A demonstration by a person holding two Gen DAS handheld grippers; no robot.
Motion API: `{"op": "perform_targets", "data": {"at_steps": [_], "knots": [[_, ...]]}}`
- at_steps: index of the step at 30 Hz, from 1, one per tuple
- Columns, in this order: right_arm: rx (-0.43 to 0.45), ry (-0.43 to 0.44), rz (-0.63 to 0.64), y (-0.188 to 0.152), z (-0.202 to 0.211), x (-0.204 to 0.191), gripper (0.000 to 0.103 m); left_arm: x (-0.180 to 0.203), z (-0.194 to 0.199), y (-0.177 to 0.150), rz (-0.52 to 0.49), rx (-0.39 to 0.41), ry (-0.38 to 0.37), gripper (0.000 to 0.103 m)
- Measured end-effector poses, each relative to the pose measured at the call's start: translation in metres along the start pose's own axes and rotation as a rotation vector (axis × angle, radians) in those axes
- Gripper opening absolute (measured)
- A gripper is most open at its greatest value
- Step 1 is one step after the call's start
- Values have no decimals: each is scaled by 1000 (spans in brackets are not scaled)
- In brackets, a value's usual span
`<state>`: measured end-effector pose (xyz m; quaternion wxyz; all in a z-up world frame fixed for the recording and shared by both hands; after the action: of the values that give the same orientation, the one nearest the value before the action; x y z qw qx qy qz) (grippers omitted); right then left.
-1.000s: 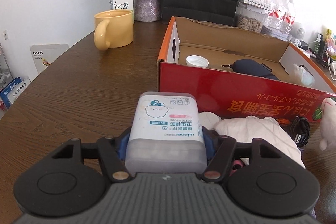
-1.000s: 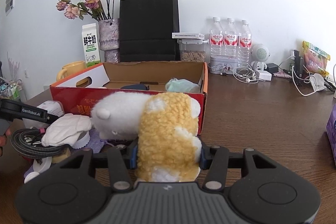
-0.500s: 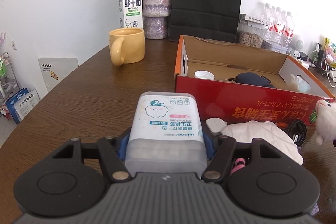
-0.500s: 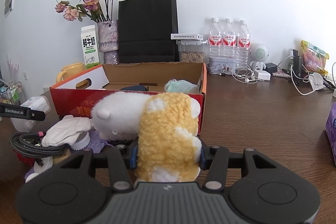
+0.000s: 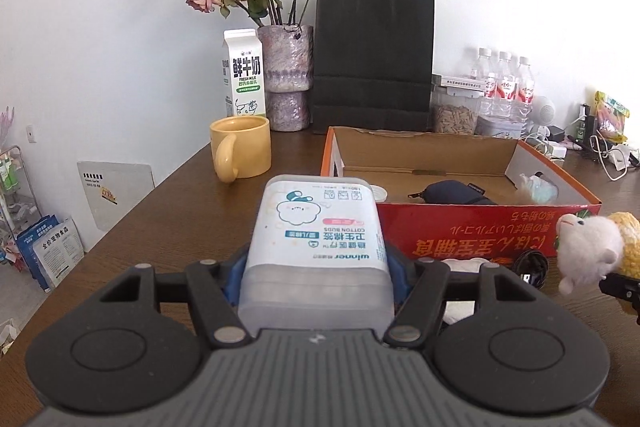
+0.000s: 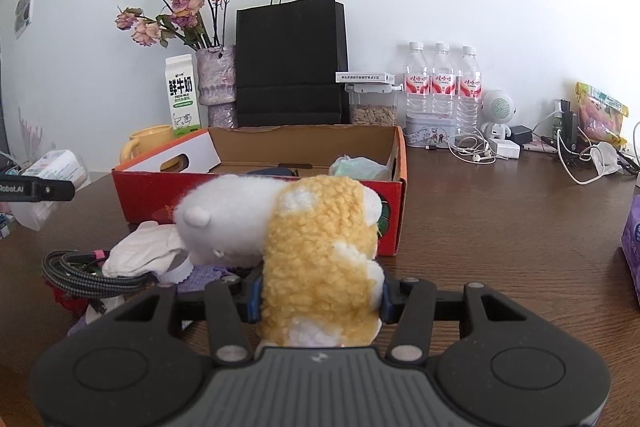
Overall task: Organize objects
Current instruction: 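Carry the plush dog and cotton-pad box into the cardboard box and open both tools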
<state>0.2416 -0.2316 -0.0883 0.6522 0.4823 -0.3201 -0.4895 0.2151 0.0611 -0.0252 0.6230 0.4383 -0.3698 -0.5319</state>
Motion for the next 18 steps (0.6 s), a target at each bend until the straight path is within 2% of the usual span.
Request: {"op": "perform_targets", "data": {"at_steps": [18], "knots": [[43, 3, 11, 35, 0, -11, 49, 26, 1, 20, -19, 19, -66, 66]]}}
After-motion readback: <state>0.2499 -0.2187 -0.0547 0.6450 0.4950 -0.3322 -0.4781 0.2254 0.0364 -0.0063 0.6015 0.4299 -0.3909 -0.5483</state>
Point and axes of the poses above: each gripper's, at about its wrist camera, not at the fingertips, and z roughly against the way its jaws point, x to its right, y to its top, the point moved 10 cm from there along -z, roughly the way its jaws point, and after that the axes turned 6 degrees about x, right-handed, at the moved point
